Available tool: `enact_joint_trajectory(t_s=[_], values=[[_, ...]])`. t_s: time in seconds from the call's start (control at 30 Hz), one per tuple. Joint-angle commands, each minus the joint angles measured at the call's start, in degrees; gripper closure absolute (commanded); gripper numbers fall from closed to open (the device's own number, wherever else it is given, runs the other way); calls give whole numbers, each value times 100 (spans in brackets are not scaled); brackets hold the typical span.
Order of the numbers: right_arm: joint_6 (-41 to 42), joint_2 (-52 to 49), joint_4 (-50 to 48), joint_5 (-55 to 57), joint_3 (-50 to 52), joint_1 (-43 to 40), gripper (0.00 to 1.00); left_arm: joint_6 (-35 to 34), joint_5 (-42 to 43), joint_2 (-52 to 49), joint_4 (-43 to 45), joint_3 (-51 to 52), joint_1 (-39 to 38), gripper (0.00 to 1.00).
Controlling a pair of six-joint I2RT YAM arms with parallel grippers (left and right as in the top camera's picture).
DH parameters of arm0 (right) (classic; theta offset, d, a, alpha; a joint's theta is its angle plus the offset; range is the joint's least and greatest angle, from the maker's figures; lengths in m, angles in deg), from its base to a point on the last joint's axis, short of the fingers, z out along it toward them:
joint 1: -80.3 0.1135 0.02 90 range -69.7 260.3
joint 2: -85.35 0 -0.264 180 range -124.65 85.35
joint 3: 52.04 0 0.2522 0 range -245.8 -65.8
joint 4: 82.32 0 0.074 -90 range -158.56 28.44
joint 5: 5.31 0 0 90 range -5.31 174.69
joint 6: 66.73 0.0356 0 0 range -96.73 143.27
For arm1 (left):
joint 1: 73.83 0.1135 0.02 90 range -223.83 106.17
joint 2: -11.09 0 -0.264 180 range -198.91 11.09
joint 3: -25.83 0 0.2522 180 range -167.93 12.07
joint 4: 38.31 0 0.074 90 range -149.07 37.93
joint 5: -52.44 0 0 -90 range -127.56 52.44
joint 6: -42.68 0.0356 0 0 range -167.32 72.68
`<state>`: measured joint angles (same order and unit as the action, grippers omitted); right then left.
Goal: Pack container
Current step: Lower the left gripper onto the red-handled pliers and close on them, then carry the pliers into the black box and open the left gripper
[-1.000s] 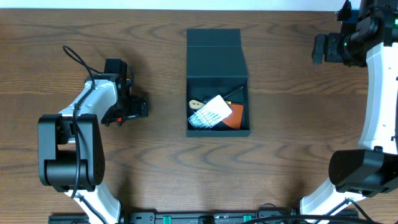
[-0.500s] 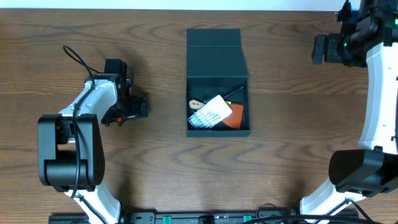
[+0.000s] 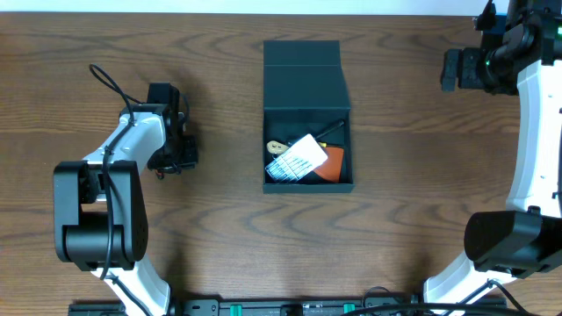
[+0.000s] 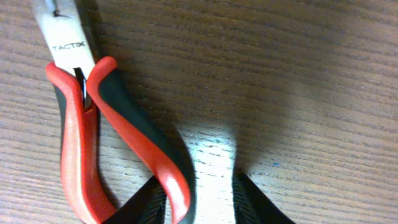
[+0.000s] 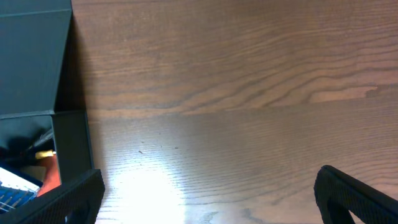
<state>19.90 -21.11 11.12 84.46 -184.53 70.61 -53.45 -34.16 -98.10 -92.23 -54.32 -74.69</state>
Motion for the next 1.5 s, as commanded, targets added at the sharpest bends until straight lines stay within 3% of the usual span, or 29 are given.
enact_joint_trajectory(t_s=[0.0,0.1,0.43,0.6,0.7,0.97,1.47], values=[[-57,22,9,-2,31,2,1,4,-101,-254,-26,70,15,69],[-57,22,9,-2,31,2,1,4,-101,-254,-26,70,15,74],[-57,22,31,-2,31,2,1,4,-103,-254,-24,70,15,74],[-57,22,35,-2,31,2,1,4,-103,-254,-24,70,15,85],[-57,22,35,-2,31,2,1,4,-103,-254,-24,70,15,84],[-57,22,52,-2,31,2,1,4,-103,-254,-24,70,15,94],[-57,22,52,-2,31,2,1,4,-103,98,-236,57,15,94]])
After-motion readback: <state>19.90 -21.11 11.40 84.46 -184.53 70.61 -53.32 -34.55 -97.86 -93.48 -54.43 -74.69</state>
